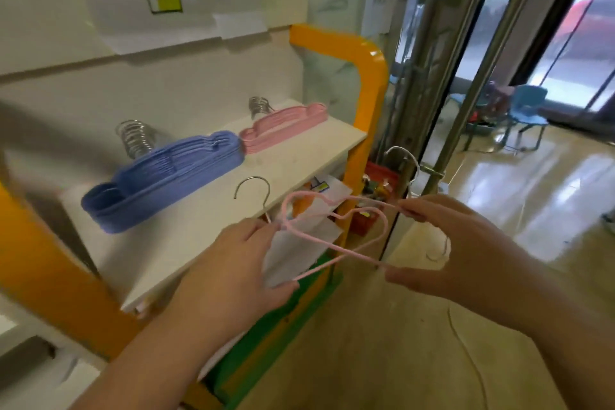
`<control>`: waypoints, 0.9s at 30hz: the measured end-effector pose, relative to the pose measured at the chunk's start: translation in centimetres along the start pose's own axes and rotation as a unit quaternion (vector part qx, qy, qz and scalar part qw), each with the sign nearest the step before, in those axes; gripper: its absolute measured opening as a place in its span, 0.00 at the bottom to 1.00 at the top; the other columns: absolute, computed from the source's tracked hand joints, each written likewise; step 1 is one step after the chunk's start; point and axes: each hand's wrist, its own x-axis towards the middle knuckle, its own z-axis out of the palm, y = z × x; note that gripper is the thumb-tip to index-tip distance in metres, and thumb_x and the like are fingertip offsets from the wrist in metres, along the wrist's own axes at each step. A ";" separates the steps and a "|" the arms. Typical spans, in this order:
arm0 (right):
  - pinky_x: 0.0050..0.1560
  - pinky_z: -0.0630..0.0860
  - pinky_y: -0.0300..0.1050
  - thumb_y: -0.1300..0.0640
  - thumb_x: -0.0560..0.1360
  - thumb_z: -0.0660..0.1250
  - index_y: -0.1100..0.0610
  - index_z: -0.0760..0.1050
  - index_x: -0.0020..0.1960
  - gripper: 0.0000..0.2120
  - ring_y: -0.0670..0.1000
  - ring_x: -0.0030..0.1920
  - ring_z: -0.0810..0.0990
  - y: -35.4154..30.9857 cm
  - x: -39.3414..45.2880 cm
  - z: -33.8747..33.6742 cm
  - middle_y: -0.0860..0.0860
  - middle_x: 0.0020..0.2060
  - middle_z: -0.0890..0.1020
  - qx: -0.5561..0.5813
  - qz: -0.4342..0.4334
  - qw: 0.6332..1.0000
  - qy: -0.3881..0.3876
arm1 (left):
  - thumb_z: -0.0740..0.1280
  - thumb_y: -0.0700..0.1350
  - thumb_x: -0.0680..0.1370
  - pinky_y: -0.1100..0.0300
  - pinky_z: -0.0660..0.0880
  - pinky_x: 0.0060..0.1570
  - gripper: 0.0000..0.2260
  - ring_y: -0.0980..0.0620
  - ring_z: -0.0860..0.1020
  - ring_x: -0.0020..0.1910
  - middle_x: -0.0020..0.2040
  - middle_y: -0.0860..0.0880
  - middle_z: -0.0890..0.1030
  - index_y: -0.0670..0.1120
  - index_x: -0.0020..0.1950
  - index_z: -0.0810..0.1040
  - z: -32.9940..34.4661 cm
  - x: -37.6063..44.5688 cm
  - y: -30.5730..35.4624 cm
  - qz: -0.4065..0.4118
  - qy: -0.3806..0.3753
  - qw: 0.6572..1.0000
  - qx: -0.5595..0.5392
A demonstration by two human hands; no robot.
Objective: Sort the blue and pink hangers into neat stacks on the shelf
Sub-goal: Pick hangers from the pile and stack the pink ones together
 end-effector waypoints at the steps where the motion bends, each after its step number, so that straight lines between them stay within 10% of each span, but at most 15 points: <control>1: 0.57 0.70 0.34 0.25 0.56 0.68 0.34 0.62 0.68 0.43 0.38 0.60 0.69 1.0 2.0 -0.2 0.31 0.60 0.67 -0.006 0.005 1.000 0.000 | 0.66 0.69 0.67 0.63 0.72 0.60 0.33 0.61 0.68 0.59 0.64 0.62 0.69 0.62 0.70 0.64 0.3 2.2 -0.1 -0.007 0.000 1.000 -0.011; 11: 0.65 0.73 0.53 0.23 0.58 0.66 0.38 0.62 0.72 0.47 0.45 0.67 0.68 5.1 21.2 -2.0 0.37 0.67 0.67 0.014 -0.037 0.999 -0.021 | 0.63 0.68 0.66 0.58 0.73 0.57 0.34 0.54 0.70 0.62 0.65 0.59 0.69 0.60 0.71 0.66 0.8 18.7 -3.6 -0.045 0.034 0.998 0.005; 27: 0.49 0.67 0.27 0.32 0.59 0.73 0.42 0.69 0.66 0.38 0.36 0.54 0.70 7.7 45.9 -1.3 0.36 0.54 0.71 0.108 -0.255 0.958 -0.069 | 0.65 0.66 0.64 0.52 0.75 0.57 0.34 0.47 0.77 0.57 0.58 0.51 0.78 0.57 0.68 0.73 2.2 39.5 -9.8 -0.172 0.004 0.984 0.048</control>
